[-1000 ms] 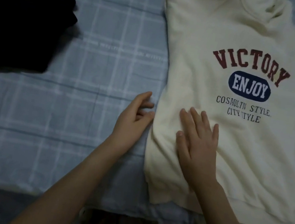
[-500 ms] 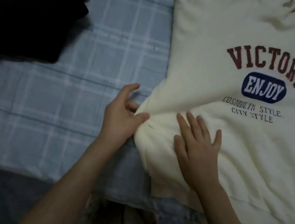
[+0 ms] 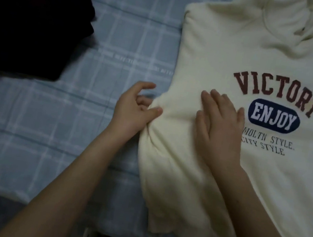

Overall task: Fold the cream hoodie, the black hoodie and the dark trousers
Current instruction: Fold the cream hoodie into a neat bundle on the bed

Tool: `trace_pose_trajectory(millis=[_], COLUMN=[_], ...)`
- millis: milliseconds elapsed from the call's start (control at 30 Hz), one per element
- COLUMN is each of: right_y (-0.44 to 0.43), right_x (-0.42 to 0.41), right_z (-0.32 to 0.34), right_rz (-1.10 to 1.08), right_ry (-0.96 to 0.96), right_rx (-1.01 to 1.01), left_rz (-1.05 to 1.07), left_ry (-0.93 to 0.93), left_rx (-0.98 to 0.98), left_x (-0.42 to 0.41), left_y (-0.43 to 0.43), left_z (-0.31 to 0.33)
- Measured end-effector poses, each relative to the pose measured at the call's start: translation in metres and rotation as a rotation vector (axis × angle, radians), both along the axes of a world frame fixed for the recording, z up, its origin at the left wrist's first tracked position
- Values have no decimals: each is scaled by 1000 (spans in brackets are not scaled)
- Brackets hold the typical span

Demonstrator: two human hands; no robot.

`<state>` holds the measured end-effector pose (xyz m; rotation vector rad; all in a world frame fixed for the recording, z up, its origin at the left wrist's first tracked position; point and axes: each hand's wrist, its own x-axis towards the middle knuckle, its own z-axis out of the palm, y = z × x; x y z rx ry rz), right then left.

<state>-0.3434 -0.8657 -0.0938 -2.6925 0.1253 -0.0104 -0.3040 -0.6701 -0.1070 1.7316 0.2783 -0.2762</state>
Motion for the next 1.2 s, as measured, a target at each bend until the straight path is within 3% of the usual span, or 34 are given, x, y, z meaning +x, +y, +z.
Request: trace_pose_trajectory(millis=[133, 267, 500, 633, 700, 767, 833, 967, 1100, 1200], right_y=[-15, -26, -60, -68, -69, -71, -77, -121, -169, -193], right_x=[35, 79, 152, 165, 164, 159, 147, 110, 61, 25], right_z=[-6, -10, -30, -56, -49, -23, 12, 69, 76, 54], right_rz=[5, 83, 58, 74, 90, 98, 37, -116, -336, -375], right_ry=[2, -116, -105, 65, 67, 0, -153, -366, -232, -121], right_rx=[32, 2, -138, -209, -115, 182, 422, 349, 440, 412], left_rz=[-176, -130, -36, -101, -69, -84, -145, -406, -808, -980], left_ry=[12, -139, -26, -100, -163, -247, -326, -494, -858, -959], left_rx=[121, 277, -29, 42, 34, 17, 1, 41, 280, 497], left_x=[1, 58, 179, 184, 180, 174, 161, 113, 53, 21], left_y=[-10, -24, -62, -70, -70, -75, -89, -129, -186, -215], left_z=[-6, -4, -13, -21, -13, 8, 34, 65, 46, 10])
